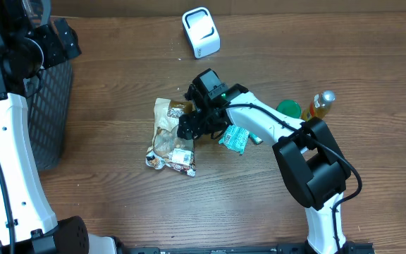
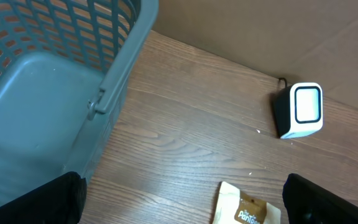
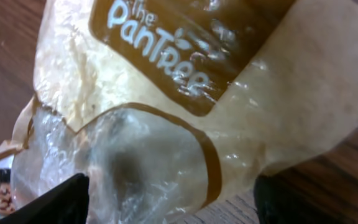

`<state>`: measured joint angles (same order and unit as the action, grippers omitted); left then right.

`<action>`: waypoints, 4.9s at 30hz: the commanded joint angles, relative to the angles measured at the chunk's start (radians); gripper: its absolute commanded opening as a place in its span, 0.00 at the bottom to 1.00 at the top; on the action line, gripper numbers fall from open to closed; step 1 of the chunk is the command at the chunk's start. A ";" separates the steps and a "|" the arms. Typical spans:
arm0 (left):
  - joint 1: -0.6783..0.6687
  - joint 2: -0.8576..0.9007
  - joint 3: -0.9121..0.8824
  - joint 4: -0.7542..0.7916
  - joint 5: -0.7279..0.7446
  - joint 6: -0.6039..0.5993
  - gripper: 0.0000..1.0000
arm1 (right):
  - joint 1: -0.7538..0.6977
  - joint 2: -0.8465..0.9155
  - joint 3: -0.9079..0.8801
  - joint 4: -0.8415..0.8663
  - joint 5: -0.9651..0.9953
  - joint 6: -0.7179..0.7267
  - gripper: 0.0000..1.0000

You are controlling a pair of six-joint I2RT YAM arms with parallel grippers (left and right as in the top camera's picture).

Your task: Scan the item barcode

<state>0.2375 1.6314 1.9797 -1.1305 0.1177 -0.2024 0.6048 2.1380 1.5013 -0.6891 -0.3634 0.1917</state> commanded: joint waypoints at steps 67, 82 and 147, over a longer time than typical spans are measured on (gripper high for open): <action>-0.002 0.003 0.025 0.001 0.006 0.016 0.99 | -0.050 0.000 0.220 -0.267 -0.163 0.009 0.04; -0.002 0.003 0.025 0.001 0.006 0.016 1.00 | 0.107 0.100 0.220 -0.200 0.005 0.010 0.04; -0.002 0.003 0.025 0.001 0.006 0.016 1.00 | -0.109 0.111 0.553 -0.595 0.213 0.047 1.00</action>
<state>0.2375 1.6314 1.9797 -1.1301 0.1173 -0.2020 0.4927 2.2570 2.0399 -1.2869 -0.1524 0.2356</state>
